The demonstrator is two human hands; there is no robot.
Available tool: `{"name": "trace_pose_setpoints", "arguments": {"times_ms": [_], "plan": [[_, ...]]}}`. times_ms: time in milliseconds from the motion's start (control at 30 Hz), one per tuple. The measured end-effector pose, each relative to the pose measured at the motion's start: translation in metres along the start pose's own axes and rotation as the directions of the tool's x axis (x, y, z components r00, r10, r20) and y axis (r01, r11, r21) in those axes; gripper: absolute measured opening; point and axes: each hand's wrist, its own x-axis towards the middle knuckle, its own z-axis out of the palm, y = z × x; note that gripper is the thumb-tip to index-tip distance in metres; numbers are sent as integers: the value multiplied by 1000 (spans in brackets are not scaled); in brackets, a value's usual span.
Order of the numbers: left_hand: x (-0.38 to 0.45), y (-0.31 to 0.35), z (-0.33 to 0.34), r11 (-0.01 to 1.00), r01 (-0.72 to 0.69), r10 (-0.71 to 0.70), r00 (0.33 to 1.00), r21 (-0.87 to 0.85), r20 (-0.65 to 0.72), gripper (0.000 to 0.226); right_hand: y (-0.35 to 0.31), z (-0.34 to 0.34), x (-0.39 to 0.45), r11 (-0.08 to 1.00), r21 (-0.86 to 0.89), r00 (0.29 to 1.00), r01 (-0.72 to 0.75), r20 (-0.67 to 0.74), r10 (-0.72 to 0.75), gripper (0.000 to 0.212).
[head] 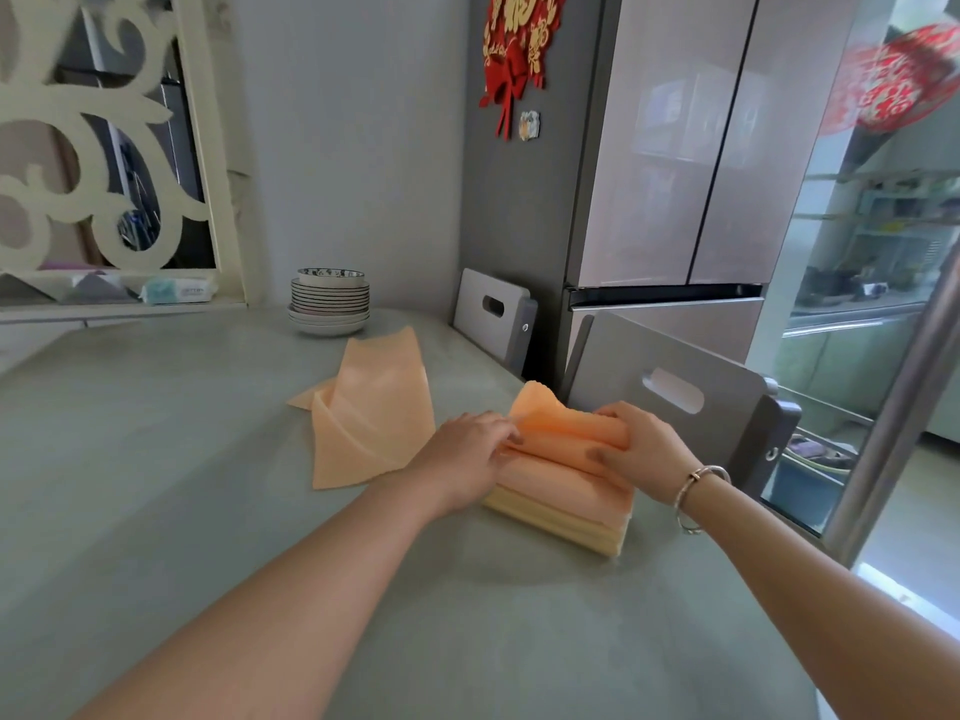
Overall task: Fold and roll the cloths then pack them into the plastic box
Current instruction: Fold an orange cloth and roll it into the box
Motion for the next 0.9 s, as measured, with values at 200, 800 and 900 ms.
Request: {"name": "trace_pose_setpoints", "arguments": {"times_ms": [200,800,900], "plan": [[38,12,19,997,-36,35,999,69,15,40,14,-2,12,969,242,998,-51,39,42,50],[73,3,10,970,182,-121,937,-161,328,8,12,5,3,998,-9,995,61,-75,-62,14],[82,0,16,963,219,-156,928,-155,338,9,18,-1,1,996,65,998,58,-8,-58,20]]}}
